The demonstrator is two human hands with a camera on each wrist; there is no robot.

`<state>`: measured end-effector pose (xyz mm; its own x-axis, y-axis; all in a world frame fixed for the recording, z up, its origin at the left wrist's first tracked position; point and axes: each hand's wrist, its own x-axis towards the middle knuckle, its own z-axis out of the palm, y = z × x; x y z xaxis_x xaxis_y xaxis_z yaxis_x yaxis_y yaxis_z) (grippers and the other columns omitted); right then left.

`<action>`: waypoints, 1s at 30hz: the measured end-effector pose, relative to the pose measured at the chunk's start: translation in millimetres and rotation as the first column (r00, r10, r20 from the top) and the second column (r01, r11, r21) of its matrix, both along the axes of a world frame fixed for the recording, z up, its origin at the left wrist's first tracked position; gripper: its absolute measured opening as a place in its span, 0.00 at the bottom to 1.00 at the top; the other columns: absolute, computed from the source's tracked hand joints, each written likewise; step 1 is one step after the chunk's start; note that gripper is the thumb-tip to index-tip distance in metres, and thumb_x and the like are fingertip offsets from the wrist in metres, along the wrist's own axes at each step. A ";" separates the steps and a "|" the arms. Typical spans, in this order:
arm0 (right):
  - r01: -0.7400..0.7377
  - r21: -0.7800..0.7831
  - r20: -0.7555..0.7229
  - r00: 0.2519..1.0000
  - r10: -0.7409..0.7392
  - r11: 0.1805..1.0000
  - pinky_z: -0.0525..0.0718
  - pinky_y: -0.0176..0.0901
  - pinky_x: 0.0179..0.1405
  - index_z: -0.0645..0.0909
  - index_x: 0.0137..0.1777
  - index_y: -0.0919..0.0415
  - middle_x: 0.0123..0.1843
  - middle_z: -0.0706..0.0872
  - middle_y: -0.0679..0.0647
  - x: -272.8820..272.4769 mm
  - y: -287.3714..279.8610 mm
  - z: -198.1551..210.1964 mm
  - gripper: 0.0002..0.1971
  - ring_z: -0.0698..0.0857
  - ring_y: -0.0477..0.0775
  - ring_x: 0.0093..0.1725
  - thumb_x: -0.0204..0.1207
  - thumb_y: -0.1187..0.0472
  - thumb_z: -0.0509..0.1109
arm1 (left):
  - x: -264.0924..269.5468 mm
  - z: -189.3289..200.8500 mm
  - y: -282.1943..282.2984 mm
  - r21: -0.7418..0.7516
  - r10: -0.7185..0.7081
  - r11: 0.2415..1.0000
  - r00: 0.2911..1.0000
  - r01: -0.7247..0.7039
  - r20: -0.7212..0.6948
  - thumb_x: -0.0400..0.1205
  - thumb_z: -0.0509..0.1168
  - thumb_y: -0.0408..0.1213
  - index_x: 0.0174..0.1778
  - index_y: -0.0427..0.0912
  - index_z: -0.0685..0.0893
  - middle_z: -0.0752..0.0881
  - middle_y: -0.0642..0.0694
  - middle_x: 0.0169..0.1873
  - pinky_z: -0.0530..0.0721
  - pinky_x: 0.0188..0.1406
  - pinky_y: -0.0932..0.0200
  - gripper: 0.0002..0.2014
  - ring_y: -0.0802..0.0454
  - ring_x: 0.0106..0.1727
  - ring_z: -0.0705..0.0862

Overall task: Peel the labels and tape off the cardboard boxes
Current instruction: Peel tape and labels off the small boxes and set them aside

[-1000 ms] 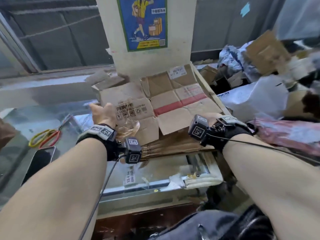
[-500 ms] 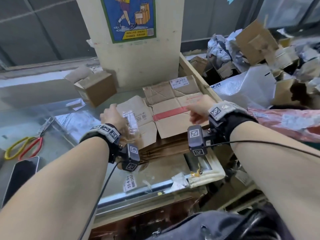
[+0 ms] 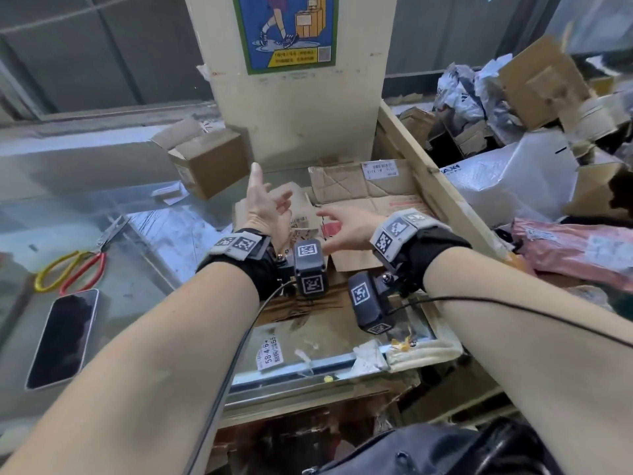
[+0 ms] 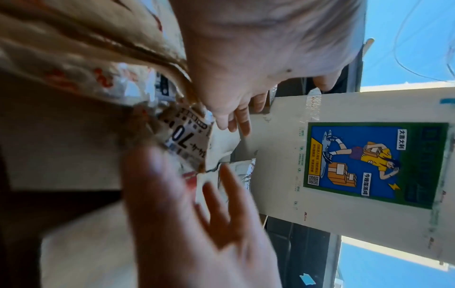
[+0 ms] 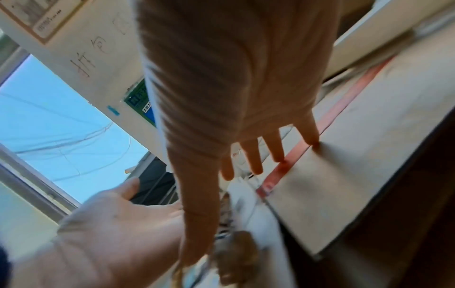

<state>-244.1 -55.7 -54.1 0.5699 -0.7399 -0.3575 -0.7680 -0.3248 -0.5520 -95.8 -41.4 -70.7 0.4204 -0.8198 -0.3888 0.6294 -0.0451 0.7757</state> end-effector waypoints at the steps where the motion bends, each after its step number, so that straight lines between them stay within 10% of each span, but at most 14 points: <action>1: 0.013 0.046 0.079 0.997 -0.017 0.999 0.74 0.46 0.70 0.64 0.80 0.59 0.75 0.75 0.58 8.0 3.4 -0.9 0.41 0.76 0.56 0.72 0.69 0.53 0.79 | -2.8 -1.1 0.4 -0.004 -0.001 1.000 0.999 0.001 -0.036 0.84 0.53 0.63 0.78 0.38 0.66 0.81 0.33 0.56 0.64 0.79 0.45 0.36 0.37 0.71 0.73; 8: 0.220 -0.086 0.185 0.962 -0.201 0.972 0.76 0.32 0.31 0.87 0.46 0.67 0.44 0.88 0.58 12.5 5.4 -5.3 0.06 0.82 0.51 0.40 0.75 0.64 0.73 | -7.1 9.1 8.8 -0.134 0.059 0.987 0.974 -0.090 -0.219 0.84 0.57 0.60 0.72 0.34 0.69 0.82 0.32 0.54 0.76 0.70 0.48 0.32 0.39 0.60 0.81; 12: 0.529 0.041 0.305 0.801 -0.514 0.848 0.90 0.54 0.41 0.84 0.35 0.70 0.39 0.89 0.63 4.4 -15.5 -11.9 0.06 0.89 0.61 0.39 0.72 0.67 0.73 | 4.6 14.5 13.7 0.015 -0.022 1.000 0.970 0.019 0.242 0.85 0.62 0.47 0.61 0.40 0.77 0.83 0.42 0.49 0.82 0.58 0.52 0.16 0.46 0.53 0.82; 14: 0.579 0.100 0.268 0.768 -0.582 0.809 0.89 0.63 0.44 0.85 0.37 0.72 0.37 0.90 0.66 -2.3 -32.8 -25.5 0.10 0.90 0.67 0.40 0.63 0.63 0.77 | 4.9 11.2 19.5 0.199 -0.263 0.964 0.751 0.178 0.606 0.82 0.68 0.41 0.64 0.43 0.80 0.84 0.46 0.53 0.81 0.50 0.57 0.16 0.51 0.54 0.82; 17: 0.618 0.108 0.212 0.751 -0.625 0.779 0.88 0.66 0.45 0.85 0.37 0.68 0.35 0.90 0.63 -12.6 -70.3 -65.7 0.15 0.90 0.67 0.38 0.53 0.59 0.79 | -2.3 -0.6 27.6 0.419 -0.561 0.823 0.432 0.384 0.706 0.78 0.74 0.36 0.56 0.46 0.84 0.86 0.46 0.53 0.82 0.51 0.63 0.12 0.54 0.52 0.84; 24: 0.538 -0.121 -0.039 0.837 -0.545 0.834 0.84 0.47 0.56 0.84 0.53 0.68 0.51 0.88 0.60 -17.2 -26.5 -38.7 0.12 0.86 0.58 0.53 0.72 0.63 0.76 | -9.6 -25.1 29.6 0.444 -0.475 0.880 0.278 0.168 0.835 0.70 0.80 0.31 0.45 0.48 0.80 0.84 0.49 0.46 0.83 0.51 0.55 0.16 0.52 0.48 0.82; 30: 0.313 -0.277 -0.059 0.938 -0.341 0.909 0.79 0.47 0.53 0.78 0.57 0.62 0.58 0.84 0.60 -24.0 -16.5 -42.3 0.14 0.83 0.62 0.58 0.73 0.70 0.71 | -14.4 -36.5 32.9 0.599 -0.604 0.770 -0.052 0.222 0.795 0.81 0.68 0.31 0.41 0.51 0.88 0.85 0.46 0.41 0.77 0.37 0.63 0.09 0.54 0.38 0.81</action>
<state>-268.1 -72.2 -96.4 0.2501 -0.9529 -0.1717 -0.9038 -0.1662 -0.3943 -110.2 -8.4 -107.3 0.1742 -0.9656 -0.1930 -0.7982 -0.2532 0.5466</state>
